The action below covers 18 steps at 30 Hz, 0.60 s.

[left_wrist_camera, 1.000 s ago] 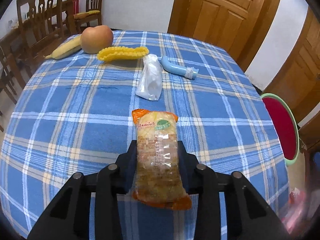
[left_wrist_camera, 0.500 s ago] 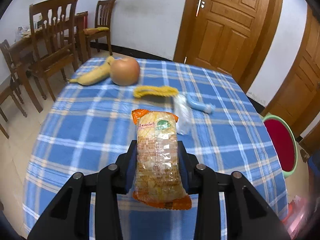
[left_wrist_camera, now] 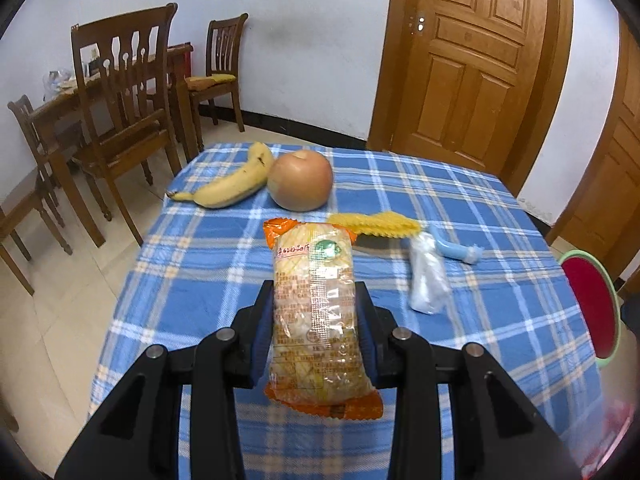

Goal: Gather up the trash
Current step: 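Grasp the white plastic bag with the right gripper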

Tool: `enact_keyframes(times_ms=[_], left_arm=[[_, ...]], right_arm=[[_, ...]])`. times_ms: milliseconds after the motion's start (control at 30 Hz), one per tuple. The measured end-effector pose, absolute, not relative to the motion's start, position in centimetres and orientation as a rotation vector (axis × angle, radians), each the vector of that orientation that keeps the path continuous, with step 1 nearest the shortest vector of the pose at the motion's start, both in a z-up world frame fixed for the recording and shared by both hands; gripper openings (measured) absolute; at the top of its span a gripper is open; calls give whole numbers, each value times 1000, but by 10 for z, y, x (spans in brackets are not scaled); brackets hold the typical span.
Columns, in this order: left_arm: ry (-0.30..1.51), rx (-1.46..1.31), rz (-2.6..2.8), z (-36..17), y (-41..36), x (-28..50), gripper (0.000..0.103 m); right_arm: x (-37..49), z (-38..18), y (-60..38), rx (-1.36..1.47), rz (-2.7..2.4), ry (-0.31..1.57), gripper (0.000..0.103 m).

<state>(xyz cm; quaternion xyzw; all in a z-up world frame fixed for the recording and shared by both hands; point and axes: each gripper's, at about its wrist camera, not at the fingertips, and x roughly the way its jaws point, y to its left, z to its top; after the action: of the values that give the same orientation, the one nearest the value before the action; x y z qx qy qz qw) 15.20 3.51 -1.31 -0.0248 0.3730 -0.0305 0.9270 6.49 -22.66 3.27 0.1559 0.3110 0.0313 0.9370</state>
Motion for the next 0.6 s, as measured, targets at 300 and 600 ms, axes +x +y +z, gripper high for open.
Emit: enact_keyframes(times_ms=[300, 600], left_arm=[[743, -24, -54, -27, 55, 162, 38], [759, -74, -103, -36, 74, 173, 38]], right_arm=[[113, 7, -178, 238, 105, 704, 61], [156, -24, -142, 193, 93, 799, 61]])
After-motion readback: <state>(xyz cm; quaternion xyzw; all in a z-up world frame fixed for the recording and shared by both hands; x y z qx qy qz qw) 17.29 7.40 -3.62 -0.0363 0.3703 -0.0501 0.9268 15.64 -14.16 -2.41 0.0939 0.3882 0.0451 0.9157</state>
